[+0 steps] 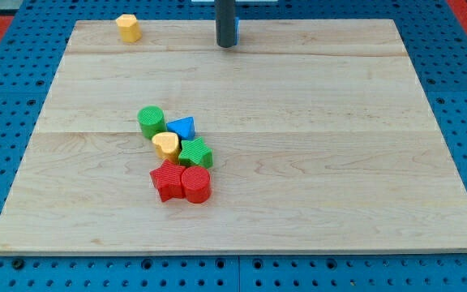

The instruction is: Touch the green circle

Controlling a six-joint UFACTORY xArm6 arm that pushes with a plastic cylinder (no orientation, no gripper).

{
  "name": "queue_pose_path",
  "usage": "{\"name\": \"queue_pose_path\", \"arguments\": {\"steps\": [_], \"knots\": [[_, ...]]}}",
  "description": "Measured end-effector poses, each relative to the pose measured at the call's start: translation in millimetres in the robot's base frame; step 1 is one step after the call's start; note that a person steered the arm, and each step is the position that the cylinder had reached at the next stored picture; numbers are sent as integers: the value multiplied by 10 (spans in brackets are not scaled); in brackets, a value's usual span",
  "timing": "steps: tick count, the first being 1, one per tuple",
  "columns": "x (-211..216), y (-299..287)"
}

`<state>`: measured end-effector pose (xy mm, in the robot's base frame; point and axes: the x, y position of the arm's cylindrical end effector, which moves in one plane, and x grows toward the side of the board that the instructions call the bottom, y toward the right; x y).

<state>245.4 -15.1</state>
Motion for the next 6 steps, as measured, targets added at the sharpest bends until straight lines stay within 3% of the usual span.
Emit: {"name": "queue_pose_path", "arguments": {"steps": [2, 3, 4, 6], "knots": [[229, 0], [553, -244], [653, -907], [1908, -1412]]}}
